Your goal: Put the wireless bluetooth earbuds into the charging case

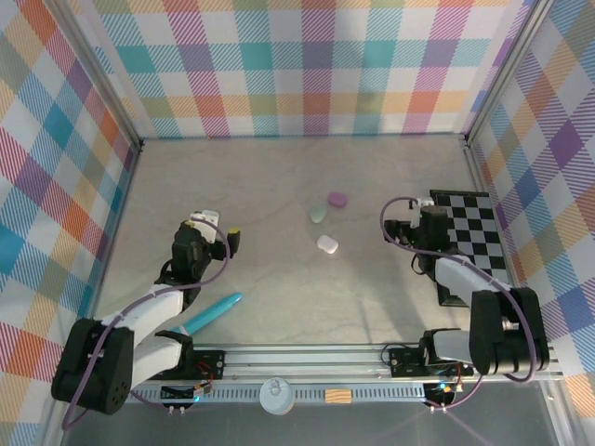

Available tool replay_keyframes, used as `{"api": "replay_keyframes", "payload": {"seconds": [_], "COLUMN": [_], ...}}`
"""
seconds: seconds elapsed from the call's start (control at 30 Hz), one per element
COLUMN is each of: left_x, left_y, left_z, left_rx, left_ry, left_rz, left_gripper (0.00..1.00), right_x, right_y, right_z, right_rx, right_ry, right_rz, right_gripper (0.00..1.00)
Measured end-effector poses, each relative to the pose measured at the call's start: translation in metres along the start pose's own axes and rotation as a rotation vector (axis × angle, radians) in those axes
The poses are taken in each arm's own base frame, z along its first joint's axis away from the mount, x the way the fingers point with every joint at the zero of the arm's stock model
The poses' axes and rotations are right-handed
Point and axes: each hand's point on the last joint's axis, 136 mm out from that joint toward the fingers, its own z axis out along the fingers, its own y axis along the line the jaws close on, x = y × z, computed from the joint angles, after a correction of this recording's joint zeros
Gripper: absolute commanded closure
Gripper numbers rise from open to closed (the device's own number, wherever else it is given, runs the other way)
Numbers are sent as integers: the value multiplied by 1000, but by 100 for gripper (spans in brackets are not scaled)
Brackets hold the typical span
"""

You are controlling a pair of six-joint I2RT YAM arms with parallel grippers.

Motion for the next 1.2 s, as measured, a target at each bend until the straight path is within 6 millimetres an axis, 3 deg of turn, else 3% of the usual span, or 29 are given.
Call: {"api": "replay_keyframes", "payload": {"seconds": [0.2, 0.37, 0.47, 0.6, 1.2], "left_x": [33, 37, 42, 39, 34], "left_y": [16, 30, 38, 40, 40], "left_z": [27, 50, 62, 65, 66], "left_rx": [-19, -29, -45, -48, -55], "left_ry": [56, 56, 73, 67, 58], "left_rz": [-96, -163, -202, -221, -220], "left_gripper": [0, 0, 0, 0, 0], "right_x": [-7, -22, -19, -9, -21], "right_y": [-4, -6, -7, -11, -13], "right_z": [11, 15, 24, 34, 32], "right_rx": [1, -6, -5, 2, 6], "right_ry": [-114, -197, -205, -187, -238], "right_rz": [-5, -10, -11, -6, -2], "right_gripper": [1, 1, 1, 1, 1]}}
